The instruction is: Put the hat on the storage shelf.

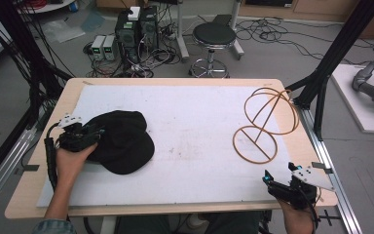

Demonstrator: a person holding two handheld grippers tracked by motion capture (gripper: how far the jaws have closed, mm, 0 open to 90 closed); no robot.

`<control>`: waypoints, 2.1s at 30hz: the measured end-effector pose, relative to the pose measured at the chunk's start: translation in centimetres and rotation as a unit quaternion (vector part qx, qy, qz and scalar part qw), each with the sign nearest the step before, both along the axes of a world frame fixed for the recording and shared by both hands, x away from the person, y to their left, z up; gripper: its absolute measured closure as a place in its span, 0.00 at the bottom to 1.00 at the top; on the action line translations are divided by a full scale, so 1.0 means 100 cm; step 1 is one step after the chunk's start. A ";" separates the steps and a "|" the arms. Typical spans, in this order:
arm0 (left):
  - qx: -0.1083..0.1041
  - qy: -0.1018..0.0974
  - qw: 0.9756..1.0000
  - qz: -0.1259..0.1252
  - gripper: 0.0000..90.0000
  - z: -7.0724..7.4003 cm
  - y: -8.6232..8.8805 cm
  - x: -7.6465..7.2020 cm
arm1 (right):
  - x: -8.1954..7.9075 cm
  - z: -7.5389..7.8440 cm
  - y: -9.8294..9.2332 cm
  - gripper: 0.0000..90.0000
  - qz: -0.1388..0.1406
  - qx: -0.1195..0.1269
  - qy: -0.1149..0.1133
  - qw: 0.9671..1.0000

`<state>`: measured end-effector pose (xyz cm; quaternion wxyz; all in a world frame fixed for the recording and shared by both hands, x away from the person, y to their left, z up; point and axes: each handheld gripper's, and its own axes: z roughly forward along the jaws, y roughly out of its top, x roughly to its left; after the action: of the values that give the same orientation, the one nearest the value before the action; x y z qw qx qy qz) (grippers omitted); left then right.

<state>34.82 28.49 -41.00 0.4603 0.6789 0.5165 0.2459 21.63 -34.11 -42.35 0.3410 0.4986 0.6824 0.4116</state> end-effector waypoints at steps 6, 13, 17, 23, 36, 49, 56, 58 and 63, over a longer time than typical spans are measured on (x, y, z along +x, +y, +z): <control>0.011 -0.002 1.000 0.002 0.78 -0.001 0.000 -0.001 | 0.000 0.000 0.000 0.15 0.000 0.000 0.000 1.000; 0.028 -0.021 0.999 -0.011 0.92 0.002 0.000 -0.005 | 0.000 0.000 0.000 0.15 0.000 0.001 0.000 1.000; 0.017 -0.037 0.999 -0.016 0.93 0.009 0.002 -0.009 | 0.000 0.000 0.000 0.15 -0.001 0.005 0.001 1.000; -0.009 -0.071 0.997 -0.026 0.93 0.024 0.003 -0.018 | 0.000 0.000 -0.001 0.15 -0.001 0.003 0.000 1.000; -0.042 -0.113 0.991 -0.058 0.93 0.051 -0.011 -0.030 | 0.001 0.000 -0.001 0.15 0.005 0.007 0.003 1.000; -0.040 -0.133 0.988 -0.071 0.93 0.074 -0.025 -0.031 | 0.002 0.001 0.000 0.15 0.009 0.012 0.001 1.000; -0.048 -0.146 0.985 -0.078 0.93 0.094 -0.033 -0.030 | 0.003 0.001 0.002 0.15 0.013 0.014 0.001 1.000; -0.050 -0.152 0.984 -0.082 0.93 0.101 -0.037 -0.030 | 0.003 0.001 0.002 0.15 0.014 0.014 -0.001 1.000; -0.046 -0.162 0.981 -0.093 0.94 0.116 -0.049 -0.028 | 0.003 0.002 0.003 0.15 0.016 0.014 0.000 1.000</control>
<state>31.98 23.59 -29.43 0.5898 0.6533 0.3804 0.2841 21.92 -33.84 -42.16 0.3272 0.4926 0.6843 0.4267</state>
